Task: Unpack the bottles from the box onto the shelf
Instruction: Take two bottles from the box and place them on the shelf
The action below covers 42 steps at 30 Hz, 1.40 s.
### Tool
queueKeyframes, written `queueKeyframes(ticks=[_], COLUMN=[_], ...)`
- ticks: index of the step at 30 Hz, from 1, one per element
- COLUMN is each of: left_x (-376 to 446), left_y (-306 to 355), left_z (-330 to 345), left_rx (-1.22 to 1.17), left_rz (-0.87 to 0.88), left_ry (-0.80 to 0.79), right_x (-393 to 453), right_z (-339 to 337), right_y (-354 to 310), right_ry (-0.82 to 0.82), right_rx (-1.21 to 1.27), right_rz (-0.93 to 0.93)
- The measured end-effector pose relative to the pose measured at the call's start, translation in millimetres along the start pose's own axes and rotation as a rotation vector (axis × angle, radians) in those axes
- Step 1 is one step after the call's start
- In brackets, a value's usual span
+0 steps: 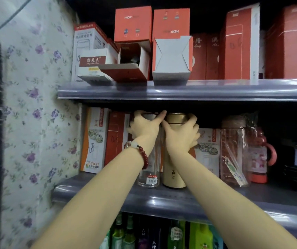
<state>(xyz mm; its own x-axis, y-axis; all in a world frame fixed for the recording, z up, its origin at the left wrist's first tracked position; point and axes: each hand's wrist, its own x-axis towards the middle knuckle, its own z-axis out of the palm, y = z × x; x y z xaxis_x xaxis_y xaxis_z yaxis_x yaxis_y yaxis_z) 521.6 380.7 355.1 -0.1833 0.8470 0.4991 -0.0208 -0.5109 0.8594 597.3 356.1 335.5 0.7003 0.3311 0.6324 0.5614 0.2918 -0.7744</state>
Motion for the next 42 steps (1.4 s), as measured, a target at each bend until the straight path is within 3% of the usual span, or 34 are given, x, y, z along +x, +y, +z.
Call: queueKeyframes(ticks=[9, 14, 23, 27, 30, 33, 38, 42], left_x=[-11.3, -27.3, -33.6, -59.1, -82.6, -113.1, -196.4, -282.6], left_y=[-0.8, 6.4, -38.5, -73.0, -93.2, -110.8, -144.5, -170.6], left_z=[-7.7, -22.6, -71.2, -104.4, -135.3, -178.1, -279.3, -364.1], left_rx=[-0.282, -0.328, 0.040, 0.148, 0.237, 0.340, 0.534, 0.883], left_rz=[-0.133, -0.045, 0.081, 0.134, 0.191, 0.213, 0.024, -0.216], left_ry=[-0.118, -0.168, -0.314, -0.287, -0.212, -0.147, 0.048, 0.118], right_x=[-15.3, -22.8, -35.4, -83.8, -134.5, -188.7, -294.9, -391.2], right_z=[-14.8, -30.7, -76.2, -93.6, -86.3, -62.8, -22.6, -11.7], right_y=[0.2, 12.6, 20.4, 18.7, 17.4, 25.7, 54.5, 77.9], right_ry=[-0.109, -0.186, -0.281, -0.319, -0.548, -0.841, -1.310, -1.582], right_rx=[0.105, 0.075, 0.011, 0.103, 0.204, 0.317, 0.305, 0.182], right_rz=[-0.035, -0.136, -0.263, -0.384, -0.408, -0.309, -0.138, -0.194])
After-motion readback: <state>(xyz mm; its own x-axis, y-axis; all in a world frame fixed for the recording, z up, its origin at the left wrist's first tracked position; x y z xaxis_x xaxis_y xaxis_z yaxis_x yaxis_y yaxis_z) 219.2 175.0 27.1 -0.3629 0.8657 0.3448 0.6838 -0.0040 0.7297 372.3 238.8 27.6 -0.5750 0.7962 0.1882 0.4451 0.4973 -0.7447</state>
